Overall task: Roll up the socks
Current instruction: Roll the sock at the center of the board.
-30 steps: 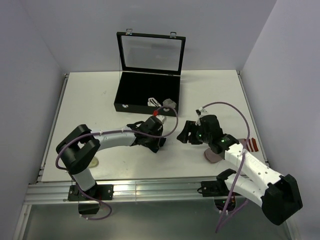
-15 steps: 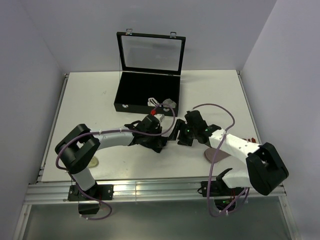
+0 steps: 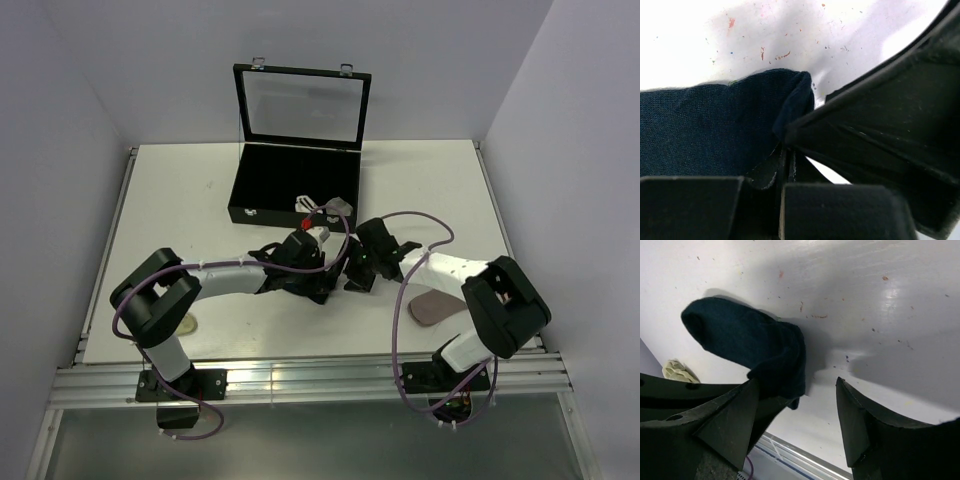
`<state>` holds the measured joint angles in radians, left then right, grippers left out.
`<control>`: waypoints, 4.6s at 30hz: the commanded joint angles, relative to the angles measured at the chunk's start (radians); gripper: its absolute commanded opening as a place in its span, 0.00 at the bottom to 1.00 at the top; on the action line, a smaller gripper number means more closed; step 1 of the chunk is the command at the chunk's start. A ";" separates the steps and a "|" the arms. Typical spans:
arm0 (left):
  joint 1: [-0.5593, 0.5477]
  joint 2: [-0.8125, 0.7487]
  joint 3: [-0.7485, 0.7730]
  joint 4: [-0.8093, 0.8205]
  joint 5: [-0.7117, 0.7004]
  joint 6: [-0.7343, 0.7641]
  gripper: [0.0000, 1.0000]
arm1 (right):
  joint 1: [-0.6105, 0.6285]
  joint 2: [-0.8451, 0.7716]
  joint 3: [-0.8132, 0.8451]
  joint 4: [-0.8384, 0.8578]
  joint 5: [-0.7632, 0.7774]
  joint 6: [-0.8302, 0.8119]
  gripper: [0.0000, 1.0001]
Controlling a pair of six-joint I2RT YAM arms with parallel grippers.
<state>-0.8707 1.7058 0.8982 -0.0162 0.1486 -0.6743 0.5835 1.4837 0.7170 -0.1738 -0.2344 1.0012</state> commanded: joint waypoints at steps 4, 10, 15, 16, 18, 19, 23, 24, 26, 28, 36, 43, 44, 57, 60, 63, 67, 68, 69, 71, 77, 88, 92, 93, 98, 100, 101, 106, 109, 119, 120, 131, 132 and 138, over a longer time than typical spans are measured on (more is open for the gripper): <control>0.002 0.000 -0.015 0.062 0.026 -0.007 0.02 | 0.012 0.036 0.070 0.039 -0.005 0.040 0.68; 0.004 0.015 -0.010 0.058 0.028 0.001 0.04 | 0.013 0.053 0.099 0.030 -0.013 0.050 0.60; 0.004 0.018 -0.002 0.048 0.028 0.008 0.07 | 0.013 0.082 0.105 0.036 -0.039 0.063 0.46; 0.004 0.018 -0.002 0.047 0.028 0.010 0.08 | 0.016 0.087 0.111 0.033 -0.042 0.065 0.44; 0.003 0.018 -0.002 0.047 0.028 0.012 0.09 | 0.018 0.096 0.117 0.027 -0.042 0.060 0.37; 0.002 0.020 -0.001 0.045 0.029 0.013 0.09 | 0.019 0.099 0.119 0.023 -0.048 0.060 0.34; 0.004 0.025 0.004 0.036 0.022 0.021 0.18 | 0.021 0.109 0.131 0.014 -0.049 0.060 0.17; 0.002 0.023 0.002 0.035 0.017 0.022 0.20 | 0.021 0.112 0.134 0.010 -0.048 0.056 0.12; 0.004 0.017 -0.002 0.029 0.009 0.025 0.25 | 0.021 0.115 0.147 -0.010 -0.043 0.051 0.08; 0.002 0.011 -0.007 0.022 -0.003 0.028 0.31 | 0.021 0.124 0.153 -0.030 -0.040 0.048 0.02; -0.002 -0.003 0.004 -0.011 -0.050 0.038 0.38 | 0.021 0.159 0.190 -0.084 -0.033 0.043 0.00; -0.048 0.026 0.056 -0.079 -0.144 0.051 0.40 | 0.021 0.173 0.240 -0.145 -0.029 0.057 0.00; -0.056 0.032 0.070 -0.090 -0.182 0.051 0.40 | 0.021 0.176 0.245 -0.148 -0.032 0.060 0.00; -0.091 0.061 0.097 -0.131 -0.248 0.036 0.06 | 0.018 0.181 0.249 -0.155 -0.057 0.074 0.00; -0.090 0.052 0.093 -0.123 -0.222 0.036 0.01 | 0.006 0.161 0.239 -0.130 -0.066 0.062 0.03; -0.077 0.040 0.073 -0.102 -0.166 0.032 0.00 | -0.008 0.116 0.211 -0.073 -0.072 0.025 0.09; -0.033 0.012 0.030 -0.030 -0.063 -0.002 0.01 | -0.054 0.030 0.107 0.069 -0.101 -0.009 0.19; -0.016 0.009 0.018 -0.024 -0.035 -0.008 0.00 | -0.065 -0.003 0.086 0.094 -0.109 -0.016 0.26; -0.008 0.005 0.015 -0.016 -0.021 -0.011 0.00 | -0.074 -0.017 0.064 0.120 -0.118 -0.027 0.28; 0.004 -0.002 0.005 0.001 0.006 -0.022 0.00 | -0.099 -0.045 0.010 0.171 -0.128 -0.050 0.31; 0.047 -0.015 -0.030 0.071 0.121 -0.071 0.01 | -0.108 -0.135 -0.146 0.342 -0.134 -0.157 0.32; 0.121 -0.031 -0.048 0.119 0.216 -0.103 0.00 | -0.108 0.019 -0.281 0.721 -0.285 -0.190 0.13; 0.133 -0.032 -0.051 0.110 0.215 -0.100 0.00 | -0.106 0.069 -0.301 0.839 -0.322 -0.167 0.25; 0.134 -0.031 -0.053 0.108 0.213 -0.099 0.01 | -0.106 0.073 -0.301 0.850 -0.324 -0.165 0.28; 0.151 -0.026 -0.073 0.133 0.227 -0.110 0.00 | -0.111 0.125 -0.298 0.918 -0.347 -0.142 0.40; 0.154 -0.021 -0.079 0.142 0.238 -0.110 0.01 | -0.119 0.148 -0.304 0.957 -0.356 -0.124 0.44; 0.156 -0.018 -0.081 0.150 0.239 -0.111 0.00 | -0.123 0.156 -0.307 0.973 -0.362 -0.121 0.44; 0.156 -0.009 -0.081 0.166 0.265 -0.107 0.00 | -0.129 0.199 -0.294 0.987 -0.365 -0.124 0.44; 0.157 0.002 -0.081 0.177 0.279 -0.108 0.01 | -0.131 0.228 -0.281 1.008 -0.372 -0.119 0.43; 0.164 0.029 -0.087 0.188 0.290 -0.128 0.00 | -0.136 0.322 -0.264 1.111 -0.428 -0.082 0.43; 0.165 0.031 -0.094 0.190 0.290 -0.133 0.01 | -0.139 0.326 -0.269 1.141 -0.431 -0.073 0.43; 0.170 0.028 -0.130 0.205 0.275 -0.146 0.20 | -0.143 0.273 -0.252 1.062 -0.428 -0.107 0.41; 0.170 0.026 -0.128 0.205 0.275 -0.145 0.22 | -0.143 0.270 -0.249 1.039 -0.427 -0.110 0.41; 0.170 -0.006 -0.120 0.200 0.272 -0.142 0.43 | -0.142 0.224 -0.243 0.981 -0.422 -0.124 0.38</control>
<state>-0.7044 1.7321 0.7700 0.1696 0.4252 -0.8299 0.4469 1.7676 0.4473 0.8303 -0.6582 0.9043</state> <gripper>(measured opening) 0.414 0.381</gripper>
